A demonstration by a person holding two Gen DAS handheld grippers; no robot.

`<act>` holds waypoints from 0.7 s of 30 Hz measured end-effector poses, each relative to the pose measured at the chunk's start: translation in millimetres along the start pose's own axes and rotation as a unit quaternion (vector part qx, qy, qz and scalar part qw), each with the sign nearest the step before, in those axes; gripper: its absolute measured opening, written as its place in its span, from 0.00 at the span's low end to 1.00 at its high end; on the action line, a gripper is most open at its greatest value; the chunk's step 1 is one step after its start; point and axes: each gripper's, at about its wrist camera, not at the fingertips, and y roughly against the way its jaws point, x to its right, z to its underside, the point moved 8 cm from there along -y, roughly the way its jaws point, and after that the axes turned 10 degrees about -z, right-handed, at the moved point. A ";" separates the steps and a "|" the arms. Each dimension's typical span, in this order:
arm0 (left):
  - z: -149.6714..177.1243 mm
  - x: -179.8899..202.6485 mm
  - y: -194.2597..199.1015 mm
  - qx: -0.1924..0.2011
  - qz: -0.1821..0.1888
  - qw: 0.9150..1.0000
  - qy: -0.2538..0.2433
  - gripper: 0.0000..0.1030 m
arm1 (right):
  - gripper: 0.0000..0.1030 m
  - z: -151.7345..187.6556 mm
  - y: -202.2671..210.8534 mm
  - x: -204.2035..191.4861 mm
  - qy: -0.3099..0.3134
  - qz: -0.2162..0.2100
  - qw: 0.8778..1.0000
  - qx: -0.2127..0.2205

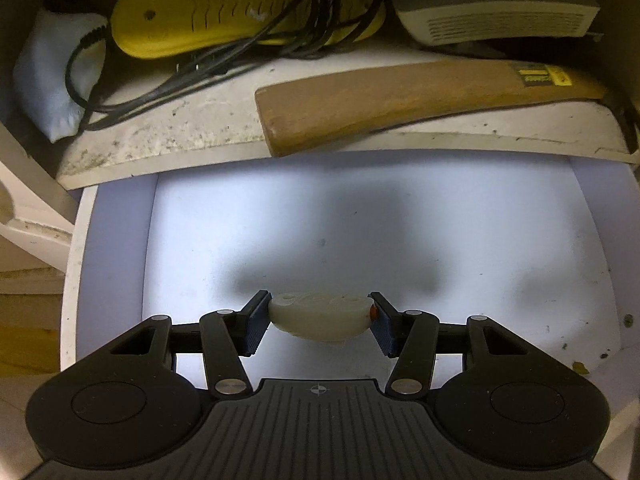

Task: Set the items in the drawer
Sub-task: 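Lower the white object into the drawer and open the left gripper, then raise the open left gripper away from the released white object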

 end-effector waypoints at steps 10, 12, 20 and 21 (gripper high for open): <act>-1.2 3.2 -3.4 -0.004 0.005 1.000 -0.004 0.50 | 1.00 2.7 -2.3 -2.3 0.002 -0.002 1.000 -0.005; -0.8 3.0 -3.2 -0.004 0.004 1.000 -0.004 0.50 | 1.00 2.8 -2.2 -2.0 0.001 -0.002 1.000 -0.005; -1.6 2.6 -1.2 -0.012 0.008 1.000 0.009 0.85 | 1.00 2.9 -1.7 -3.3 0.002 -0.004 1.000 -0.004; -1.0 2.6 -1.2 -0.014 0.009 1.000 0.010 0.85 | 1.00 2.8 -1.7 -3.3 0.002 -0.004 1.000 -0.004</act>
